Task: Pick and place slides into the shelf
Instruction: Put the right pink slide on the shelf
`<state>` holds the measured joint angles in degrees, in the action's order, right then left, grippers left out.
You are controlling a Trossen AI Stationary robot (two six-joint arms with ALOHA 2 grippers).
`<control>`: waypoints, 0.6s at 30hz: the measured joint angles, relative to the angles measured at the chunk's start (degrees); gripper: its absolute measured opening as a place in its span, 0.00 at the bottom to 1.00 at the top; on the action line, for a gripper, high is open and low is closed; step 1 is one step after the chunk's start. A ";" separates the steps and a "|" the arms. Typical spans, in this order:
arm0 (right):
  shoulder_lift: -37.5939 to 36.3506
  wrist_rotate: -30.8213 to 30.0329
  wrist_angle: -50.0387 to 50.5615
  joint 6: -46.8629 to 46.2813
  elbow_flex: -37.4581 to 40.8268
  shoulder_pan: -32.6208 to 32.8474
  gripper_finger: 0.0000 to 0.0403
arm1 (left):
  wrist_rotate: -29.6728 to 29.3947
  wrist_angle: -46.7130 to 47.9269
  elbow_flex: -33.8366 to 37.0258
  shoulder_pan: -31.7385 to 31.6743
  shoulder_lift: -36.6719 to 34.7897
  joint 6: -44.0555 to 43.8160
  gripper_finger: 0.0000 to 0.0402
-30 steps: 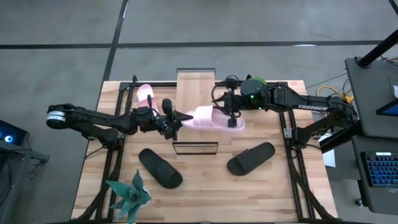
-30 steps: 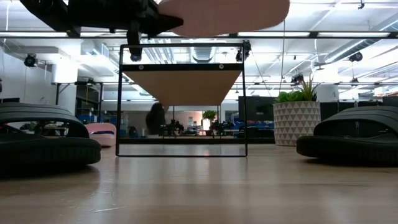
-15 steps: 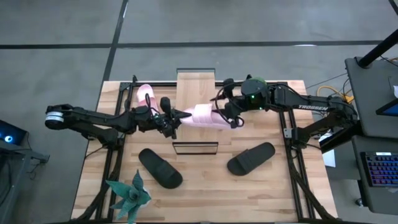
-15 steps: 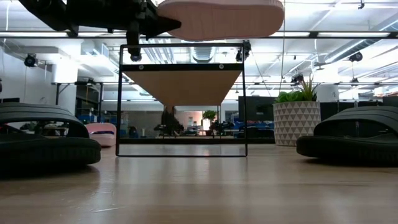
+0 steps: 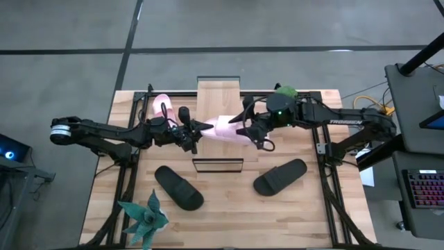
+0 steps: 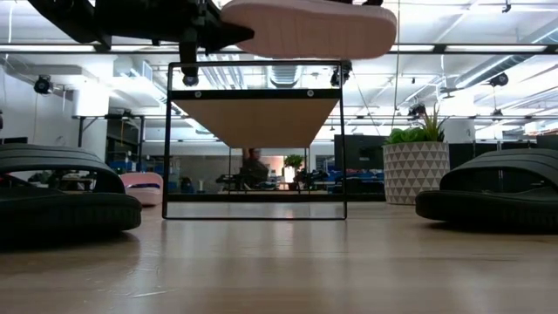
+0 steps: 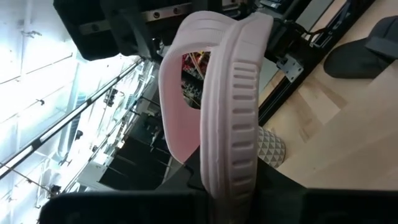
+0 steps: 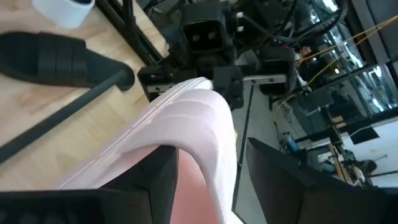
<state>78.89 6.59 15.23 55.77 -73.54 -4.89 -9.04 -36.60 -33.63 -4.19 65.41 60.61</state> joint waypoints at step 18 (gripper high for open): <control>2.19 -5.39 -2.88 9.88 0.07 -0.10 0.03 | -5.19 1.04 -0.06 -0.01 -1.87 -8.87 0.30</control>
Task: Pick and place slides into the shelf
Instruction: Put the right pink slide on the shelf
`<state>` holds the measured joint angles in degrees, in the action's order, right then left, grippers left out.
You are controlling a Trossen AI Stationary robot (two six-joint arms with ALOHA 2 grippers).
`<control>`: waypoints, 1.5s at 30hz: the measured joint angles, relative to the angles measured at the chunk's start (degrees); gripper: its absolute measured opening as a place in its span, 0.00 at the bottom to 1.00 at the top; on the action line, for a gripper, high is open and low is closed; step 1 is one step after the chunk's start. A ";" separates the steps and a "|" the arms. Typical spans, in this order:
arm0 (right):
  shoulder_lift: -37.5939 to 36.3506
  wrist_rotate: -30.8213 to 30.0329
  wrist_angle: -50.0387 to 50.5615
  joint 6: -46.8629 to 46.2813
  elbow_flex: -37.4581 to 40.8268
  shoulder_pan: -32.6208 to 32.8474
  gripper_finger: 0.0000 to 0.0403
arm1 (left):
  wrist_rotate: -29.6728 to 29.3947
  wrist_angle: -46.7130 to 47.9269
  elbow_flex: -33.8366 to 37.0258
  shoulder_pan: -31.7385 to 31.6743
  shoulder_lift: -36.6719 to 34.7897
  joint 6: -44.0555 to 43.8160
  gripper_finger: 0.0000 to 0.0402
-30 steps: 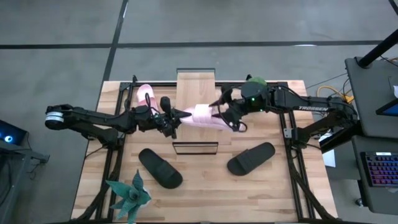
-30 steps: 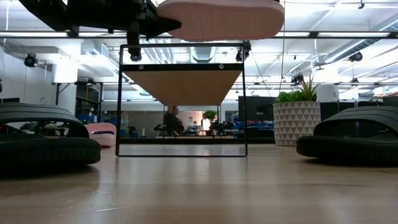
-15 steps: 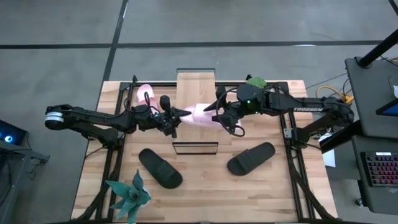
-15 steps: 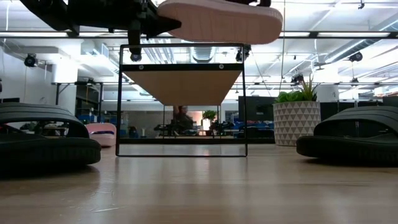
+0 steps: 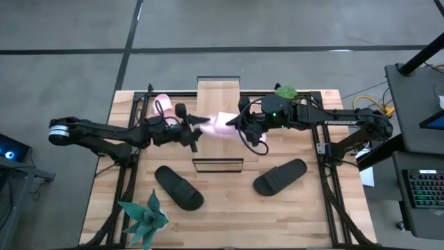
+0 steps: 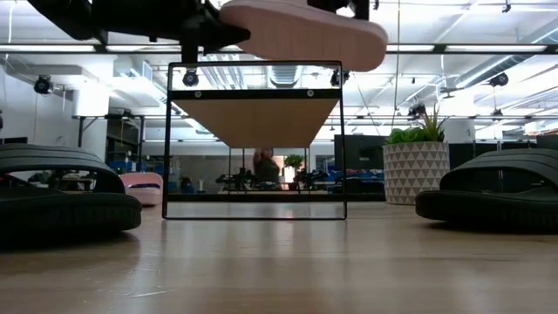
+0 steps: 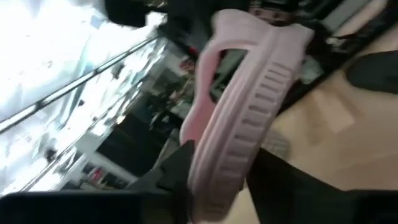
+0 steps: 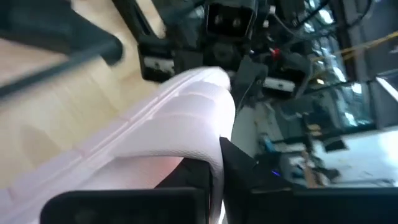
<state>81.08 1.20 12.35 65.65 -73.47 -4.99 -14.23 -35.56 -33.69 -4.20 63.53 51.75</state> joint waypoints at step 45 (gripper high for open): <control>35.29 16.78 24.33 27.85 -43.99 -25.10 0.02 | -3.13 24.47 1.08 0.03 -31.40 -22.93 0.57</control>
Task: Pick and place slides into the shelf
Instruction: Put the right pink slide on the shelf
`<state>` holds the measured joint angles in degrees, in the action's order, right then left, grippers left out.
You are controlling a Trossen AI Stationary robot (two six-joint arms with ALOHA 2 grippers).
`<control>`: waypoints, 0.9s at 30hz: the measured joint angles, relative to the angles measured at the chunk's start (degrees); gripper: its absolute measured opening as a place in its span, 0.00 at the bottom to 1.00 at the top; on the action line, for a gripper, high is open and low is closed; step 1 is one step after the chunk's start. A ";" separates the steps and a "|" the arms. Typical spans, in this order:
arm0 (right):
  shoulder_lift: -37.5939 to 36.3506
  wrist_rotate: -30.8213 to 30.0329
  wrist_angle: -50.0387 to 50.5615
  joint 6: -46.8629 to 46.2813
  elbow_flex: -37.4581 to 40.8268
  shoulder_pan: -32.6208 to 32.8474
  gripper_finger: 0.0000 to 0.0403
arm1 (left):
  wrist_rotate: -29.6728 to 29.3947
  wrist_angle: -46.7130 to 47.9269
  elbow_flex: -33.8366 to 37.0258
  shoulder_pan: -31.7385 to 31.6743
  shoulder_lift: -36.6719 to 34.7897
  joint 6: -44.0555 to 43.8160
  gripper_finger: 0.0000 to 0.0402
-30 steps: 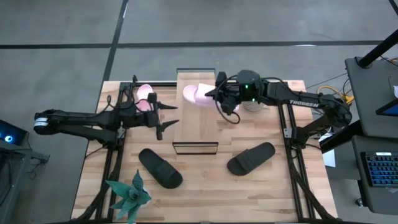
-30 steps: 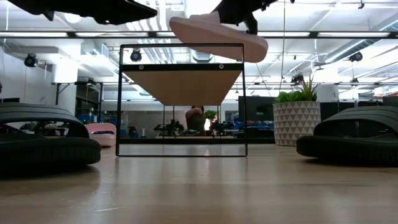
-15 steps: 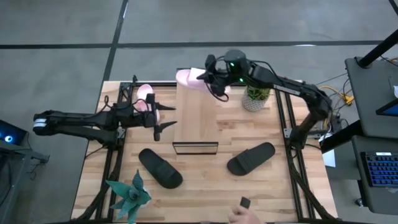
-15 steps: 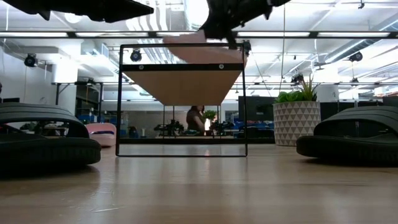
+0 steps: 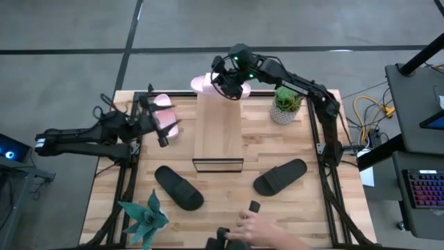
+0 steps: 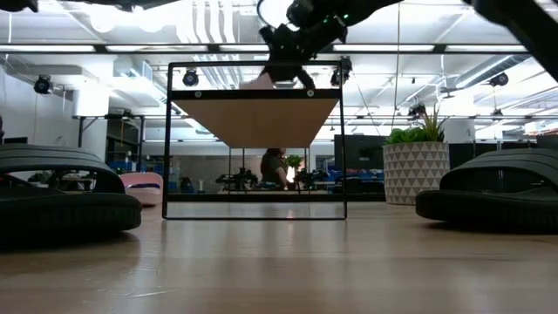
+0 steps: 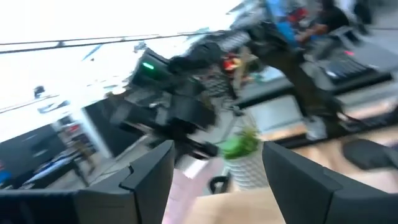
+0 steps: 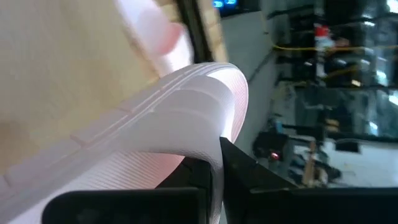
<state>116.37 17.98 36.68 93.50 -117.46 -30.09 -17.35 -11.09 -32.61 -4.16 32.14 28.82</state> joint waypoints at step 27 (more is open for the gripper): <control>7.55 1.70 0.90 6.62 -3.03 -0.98 0.02 | -2.94 4.53 1.18 0.02 -10.87 -3.01 0.57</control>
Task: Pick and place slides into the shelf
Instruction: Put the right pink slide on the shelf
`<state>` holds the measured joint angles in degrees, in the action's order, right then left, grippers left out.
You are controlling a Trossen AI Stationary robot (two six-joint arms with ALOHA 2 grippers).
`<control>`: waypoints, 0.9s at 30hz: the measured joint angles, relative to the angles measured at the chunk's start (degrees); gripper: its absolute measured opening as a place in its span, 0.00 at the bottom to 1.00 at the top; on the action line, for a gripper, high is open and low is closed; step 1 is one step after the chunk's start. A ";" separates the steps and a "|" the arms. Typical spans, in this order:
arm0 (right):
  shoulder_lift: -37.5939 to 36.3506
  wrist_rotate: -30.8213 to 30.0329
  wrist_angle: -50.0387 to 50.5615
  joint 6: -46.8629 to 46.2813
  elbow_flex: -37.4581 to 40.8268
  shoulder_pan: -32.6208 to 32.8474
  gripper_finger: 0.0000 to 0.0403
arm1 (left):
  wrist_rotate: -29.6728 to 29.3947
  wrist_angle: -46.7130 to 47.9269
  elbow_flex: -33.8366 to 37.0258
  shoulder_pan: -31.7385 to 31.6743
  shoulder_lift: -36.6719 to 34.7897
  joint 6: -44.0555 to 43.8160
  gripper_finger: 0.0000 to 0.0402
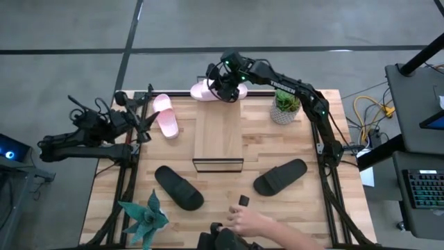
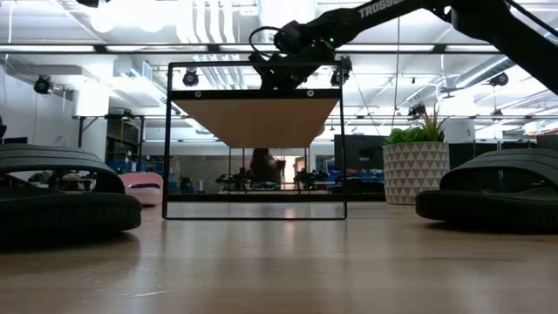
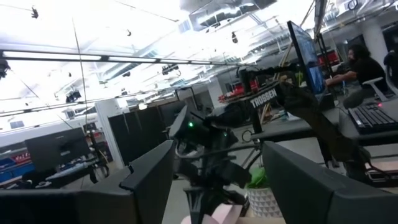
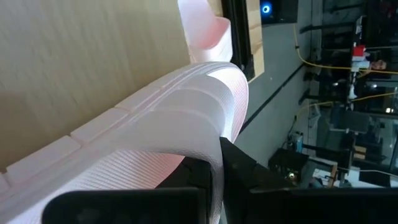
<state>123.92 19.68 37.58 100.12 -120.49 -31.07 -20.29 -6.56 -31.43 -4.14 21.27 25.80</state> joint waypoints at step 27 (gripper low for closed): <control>-0.07 -4.83 -3.50 -1.92 2.01 -0.33 0.26 | 0.00 0.05 0.29 -0.01 3.19 -0.04 0.57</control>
<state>123.85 14.85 34.09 98.20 -118.48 -31.40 -20.29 -6.51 -31.14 -4.15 24.46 25.76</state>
